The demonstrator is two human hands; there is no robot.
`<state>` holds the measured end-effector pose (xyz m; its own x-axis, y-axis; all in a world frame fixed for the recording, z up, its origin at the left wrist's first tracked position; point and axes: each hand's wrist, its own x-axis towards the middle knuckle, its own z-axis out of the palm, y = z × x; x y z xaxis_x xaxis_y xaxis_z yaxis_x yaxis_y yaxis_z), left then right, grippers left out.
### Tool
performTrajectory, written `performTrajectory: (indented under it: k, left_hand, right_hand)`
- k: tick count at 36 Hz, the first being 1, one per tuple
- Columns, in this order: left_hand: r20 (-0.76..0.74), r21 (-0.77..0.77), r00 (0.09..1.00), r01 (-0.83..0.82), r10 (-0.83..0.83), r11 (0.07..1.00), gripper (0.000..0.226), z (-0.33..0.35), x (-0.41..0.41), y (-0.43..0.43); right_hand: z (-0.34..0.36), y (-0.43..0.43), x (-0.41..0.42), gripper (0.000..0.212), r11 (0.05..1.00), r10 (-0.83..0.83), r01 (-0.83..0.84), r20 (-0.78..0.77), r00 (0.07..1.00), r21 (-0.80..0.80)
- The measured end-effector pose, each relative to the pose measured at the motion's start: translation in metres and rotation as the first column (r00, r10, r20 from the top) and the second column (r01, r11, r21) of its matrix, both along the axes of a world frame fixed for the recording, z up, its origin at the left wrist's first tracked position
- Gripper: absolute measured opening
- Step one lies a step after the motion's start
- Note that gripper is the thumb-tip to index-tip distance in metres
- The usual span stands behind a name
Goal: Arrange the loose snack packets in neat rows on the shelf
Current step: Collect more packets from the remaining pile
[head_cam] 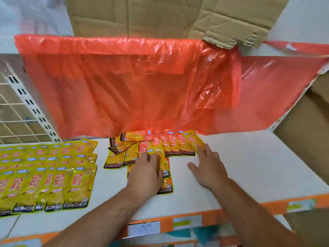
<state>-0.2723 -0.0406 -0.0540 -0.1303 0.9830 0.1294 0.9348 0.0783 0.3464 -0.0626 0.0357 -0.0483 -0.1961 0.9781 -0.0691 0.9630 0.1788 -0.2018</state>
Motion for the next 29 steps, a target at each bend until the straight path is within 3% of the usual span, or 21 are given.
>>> performTrajectory:
  k: [3,7,12,16,23,29]
  left_hand:
    - [0.089,-0.062,0.985,-0.146,0.151,0.987,0.043,0.004,0.007,0.000]
    - [0.208,-0.159,0.931,-0.269,0.299,0.950,0.050,0.007,0.008,0.007]
    - [0.302,-0.202,0.880,-0.318,0.368,0.926,0.044,0.011,0.006,0.015]
    - [0.307,-0.180,0.865,-0.356,0.397,0.917,0.046,0.011,0.011,0.016]
    - [0.275,-0.203,0.870,-0.364,0.410,0.909,0.040,0.012,0.014,0.018]
    - [0.269,-0.230,0.871,-0.357,0.412,0.905,0.040,0.016,0.015,0.019]
  right_hand:
    - [-0.001,0.010,0.000,0.067,1.000,0.002,-0.002,-0.030,1.000,0.005]
    - [-0.004,0.017,-0.001,0.044,0.989,-0.140,0.146,-0.171,0.975,0.025]
    - [-0.007,0.029,0.004,0.053,0.962,-0.268,0.271,-0.293,0.918,-0.033]
    - [-0.007,0.035,0.001,0.057,0.966,-0.259,0.251,-0.236,0.937,-0.063]
    - [-0.003,0.038,0.007,0.041,0.961,-0.266,0.245,-0.194,0.944,-0.126]
    - [0.000,0.035,0.011,0.029,0.968,-0.223,0.181,-0.274,0.936,-0.172]
